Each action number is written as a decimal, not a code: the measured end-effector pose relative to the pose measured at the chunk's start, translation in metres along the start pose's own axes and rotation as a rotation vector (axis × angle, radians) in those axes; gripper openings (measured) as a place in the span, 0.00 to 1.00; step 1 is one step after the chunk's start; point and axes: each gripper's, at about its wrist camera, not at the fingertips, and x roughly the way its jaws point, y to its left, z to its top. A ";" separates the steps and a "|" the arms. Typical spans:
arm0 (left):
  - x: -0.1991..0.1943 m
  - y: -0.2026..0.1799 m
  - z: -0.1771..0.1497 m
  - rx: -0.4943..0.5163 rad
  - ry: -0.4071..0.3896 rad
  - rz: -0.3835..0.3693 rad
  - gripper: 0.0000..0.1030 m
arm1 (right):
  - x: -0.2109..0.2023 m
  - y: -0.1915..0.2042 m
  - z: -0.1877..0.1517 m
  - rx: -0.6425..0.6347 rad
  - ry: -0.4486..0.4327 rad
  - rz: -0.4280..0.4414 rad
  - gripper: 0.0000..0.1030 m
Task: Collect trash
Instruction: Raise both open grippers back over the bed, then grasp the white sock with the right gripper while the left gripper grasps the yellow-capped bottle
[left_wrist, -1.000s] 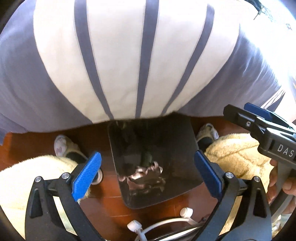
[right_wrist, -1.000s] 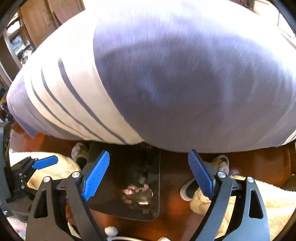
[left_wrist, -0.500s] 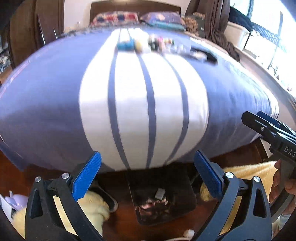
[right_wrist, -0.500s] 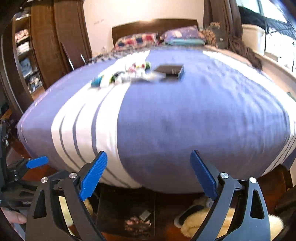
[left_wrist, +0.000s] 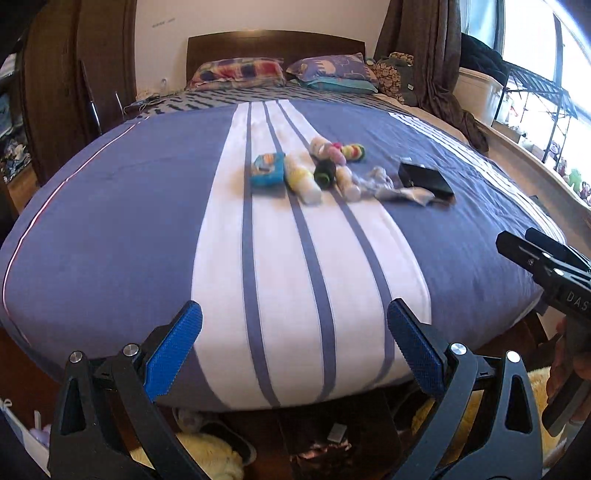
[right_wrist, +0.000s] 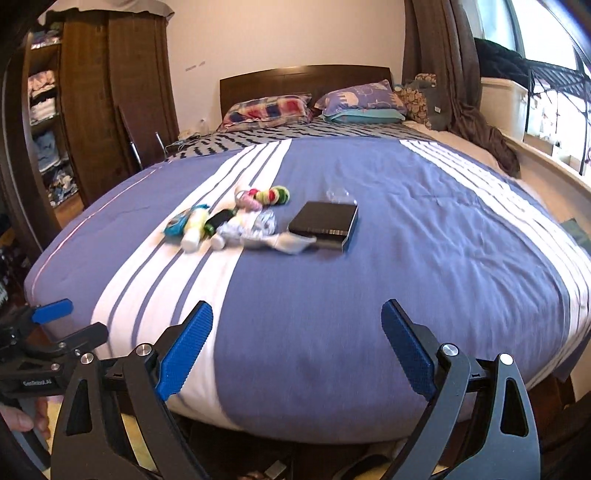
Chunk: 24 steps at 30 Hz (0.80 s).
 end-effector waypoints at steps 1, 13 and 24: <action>0.004 0.000 0.005 0.000 -0.001 -0.001 0.92 | 0.005 0.000 0.003 -0.001 0.002 -0.001 0.90; 0.061 -0.003 0.044 0.006 0.029 -0.020 0.92 | 0.074 -0.004 0.026 0.001 0.065 0.050 0.69; 0.089 -0.001 0.062 -0.006 0.042 -0.035 0.92 | 0.126 0.012 0.042 -0.088 0.107 0.038 0.34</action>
